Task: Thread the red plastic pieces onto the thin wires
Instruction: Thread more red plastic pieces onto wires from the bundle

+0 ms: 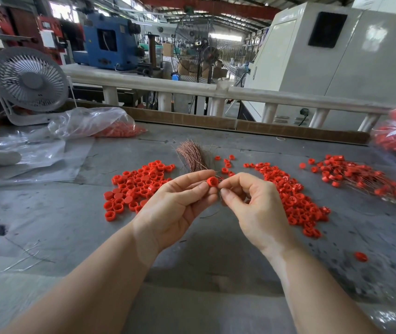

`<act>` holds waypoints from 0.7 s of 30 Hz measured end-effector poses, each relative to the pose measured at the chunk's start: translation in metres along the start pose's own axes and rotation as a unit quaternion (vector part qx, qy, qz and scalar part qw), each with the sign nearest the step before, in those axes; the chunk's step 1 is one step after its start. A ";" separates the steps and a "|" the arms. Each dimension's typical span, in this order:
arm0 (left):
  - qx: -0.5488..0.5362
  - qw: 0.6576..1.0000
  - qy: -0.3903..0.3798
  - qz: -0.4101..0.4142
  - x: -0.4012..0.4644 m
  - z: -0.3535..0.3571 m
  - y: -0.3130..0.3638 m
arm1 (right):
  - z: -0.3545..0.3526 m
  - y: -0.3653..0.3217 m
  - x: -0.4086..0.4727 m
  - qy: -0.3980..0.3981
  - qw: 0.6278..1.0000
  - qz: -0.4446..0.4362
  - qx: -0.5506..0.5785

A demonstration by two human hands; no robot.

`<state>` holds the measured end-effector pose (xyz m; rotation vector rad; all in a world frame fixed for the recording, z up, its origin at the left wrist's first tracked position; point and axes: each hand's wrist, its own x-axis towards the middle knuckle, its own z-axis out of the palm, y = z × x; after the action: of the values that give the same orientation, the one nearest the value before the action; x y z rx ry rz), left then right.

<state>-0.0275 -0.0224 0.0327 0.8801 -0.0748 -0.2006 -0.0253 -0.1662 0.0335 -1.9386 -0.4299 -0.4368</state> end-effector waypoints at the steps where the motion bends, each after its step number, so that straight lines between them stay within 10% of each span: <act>1: 0.001 1.000 0.000 -0.001 0.000 0.000 0.000 | 0.000 0.000 0.000 0.001 1.000 0.000 -0.001; 21: 0.016 0.999 0.029 -0.013 -0.002 0.004 0.001 | -0.002 -0.002 -0.001 -0.001 0.999 -0.019 -0.031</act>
<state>-0.0296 -0.0243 0.0354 0.9182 -0.0115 -0.1991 -0.0279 -0.1670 0.0353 -1.9933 -0.4606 -0.4767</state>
